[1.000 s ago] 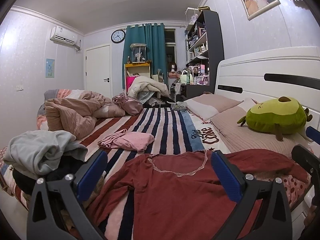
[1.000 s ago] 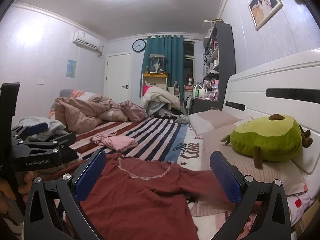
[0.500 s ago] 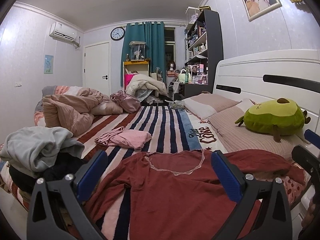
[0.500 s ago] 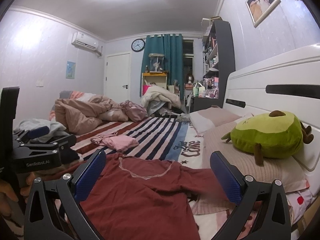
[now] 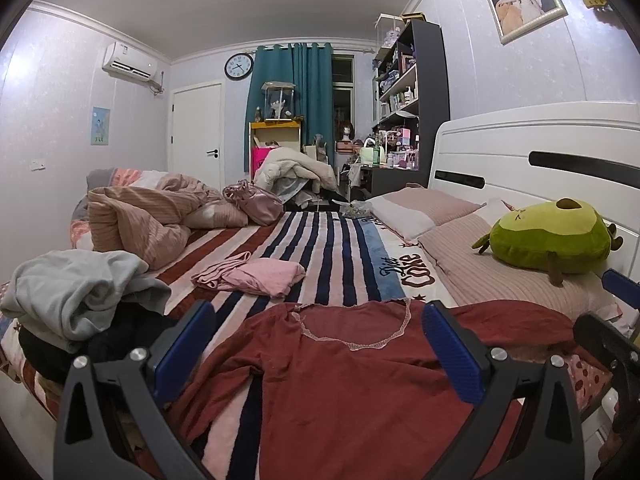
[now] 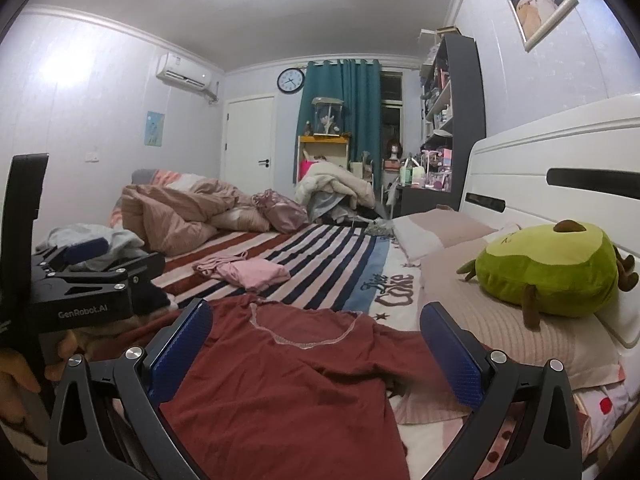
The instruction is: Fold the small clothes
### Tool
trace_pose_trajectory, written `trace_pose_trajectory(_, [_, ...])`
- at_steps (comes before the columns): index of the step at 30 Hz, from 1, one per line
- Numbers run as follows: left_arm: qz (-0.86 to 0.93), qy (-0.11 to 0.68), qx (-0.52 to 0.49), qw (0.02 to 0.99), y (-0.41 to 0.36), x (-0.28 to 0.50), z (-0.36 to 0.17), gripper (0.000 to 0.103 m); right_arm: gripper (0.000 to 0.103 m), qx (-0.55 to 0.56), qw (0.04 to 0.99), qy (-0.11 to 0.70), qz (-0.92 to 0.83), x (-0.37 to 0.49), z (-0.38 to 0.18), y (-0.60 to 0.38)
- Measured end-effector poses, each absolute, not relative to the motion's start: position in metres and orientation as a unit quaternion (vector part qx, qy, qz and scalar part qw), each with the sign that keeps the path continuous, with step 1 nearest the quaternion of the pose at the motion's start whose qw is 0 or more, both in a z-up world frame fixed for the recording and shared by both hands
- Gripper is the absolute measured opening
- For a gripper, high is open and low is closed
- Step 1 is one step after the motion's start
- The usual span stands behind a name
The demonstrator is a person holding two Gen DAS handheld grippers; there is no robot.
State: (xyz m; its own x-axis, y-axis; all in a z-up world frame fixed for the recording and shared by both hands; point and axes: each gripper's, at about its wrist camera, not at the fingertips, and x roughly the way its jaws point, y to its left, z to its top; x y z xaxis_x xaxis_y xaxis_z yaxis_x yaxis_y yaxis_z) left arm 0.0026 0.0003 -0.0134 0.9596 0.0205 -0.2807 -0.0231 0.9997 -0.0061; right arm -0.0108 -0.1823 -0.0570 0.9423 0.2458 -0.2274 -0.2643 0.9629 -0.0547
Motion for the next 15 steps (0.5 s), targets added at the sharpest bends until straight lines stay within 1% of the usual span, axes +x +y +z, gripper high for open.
trace_pose_trajectory(15, [0.01, 0.151, -0.007, 0.989, 0.001, 0.0065, -0.0174, 0.102, 0.103, -0.029, 0.985, 0.121, 0.123, -0.0093, -0.06, -0.183])
